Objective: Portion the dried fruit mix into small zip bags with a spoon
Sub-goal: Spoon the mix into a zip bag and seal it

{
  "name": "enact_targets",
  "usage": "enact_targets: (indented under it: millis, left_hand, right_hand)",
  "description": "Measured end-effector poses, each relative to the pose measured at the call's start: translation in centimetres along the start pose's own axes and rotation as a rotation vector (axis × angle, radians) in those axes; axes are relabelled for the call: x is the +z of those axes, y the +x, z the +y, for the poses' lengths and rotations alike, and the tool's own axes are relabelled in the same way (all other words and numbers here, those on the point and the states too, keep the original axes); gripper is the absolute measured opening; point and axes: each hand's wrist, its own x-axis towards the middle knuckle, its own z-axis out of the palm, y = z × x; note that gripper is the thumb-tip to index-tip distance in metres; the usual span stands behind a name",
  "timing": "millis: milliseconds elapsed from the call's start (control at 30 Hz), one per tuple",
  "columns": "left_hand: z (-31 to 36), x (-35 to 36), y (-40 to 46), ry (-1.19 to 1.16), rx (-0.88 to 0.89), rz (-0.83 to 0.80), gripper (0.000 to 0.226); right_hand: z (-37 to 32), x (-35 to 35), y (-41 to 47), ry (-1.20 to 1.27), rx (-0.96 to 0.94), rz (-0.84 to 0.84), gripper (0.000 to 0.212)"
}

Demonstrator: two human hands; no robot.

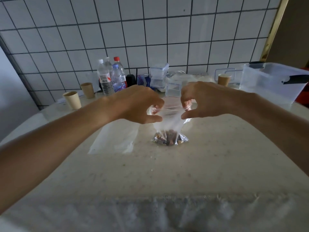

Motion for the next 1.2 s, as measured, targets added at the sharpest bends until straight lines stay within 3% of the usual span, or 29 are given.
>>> enact_targets:
  millis: [100, 367, 567, 733, 833, 1000, 1200]
  left_hand:
    - [0.0, -0.1, 0.7, 0.112, 0.077, -0.029, 0.035]
    - [0.0, -0.9, 1.2, 0.132, 0.181, -0.106, 0.029]
    - [0.5, -1.9, 1.3, -0.160, 0.033, -0.168, 0.021]
    - [0.7, -2.0, 2.1, -0.315, -0.047, -0.107, 0.031]
    - [0.6, -2.0, 2.0, -0.326, -0.052, -0.087, 0.037]
    - [0.2, -2.4, 1.3, -0.261, -0.075, -0.091, 0.023]
    - [0.7, -2.8, 1.2, -0.523, -0.120, -0.132, 0.024]
  right_hand:
    - [-0.8, -0.2, 0.1, -0.077, -0.059, -0.015, 0.027]
    - [-1.4, -0.6, 0.2, -0.270, -0.084, -0.039, 0.031]
    - [-1.3, -0.9, 0.4, -0.388, -0.076, 0.057, 0.029]
    - [-1.9, -1.0, 0.8, -0.246, -0.134, 0.103, 0.017]
    - [-2.0, -0.9, 0.7, 0.002, -0.115, 0.055, 0.024]
    - [-1.5, -1.5, 0.0, 0.374, -0.057, 0.037, 0.010]
    - [-1.1, -1.1, 0.4, 0.235, -0.025, 0.042, 0.015]
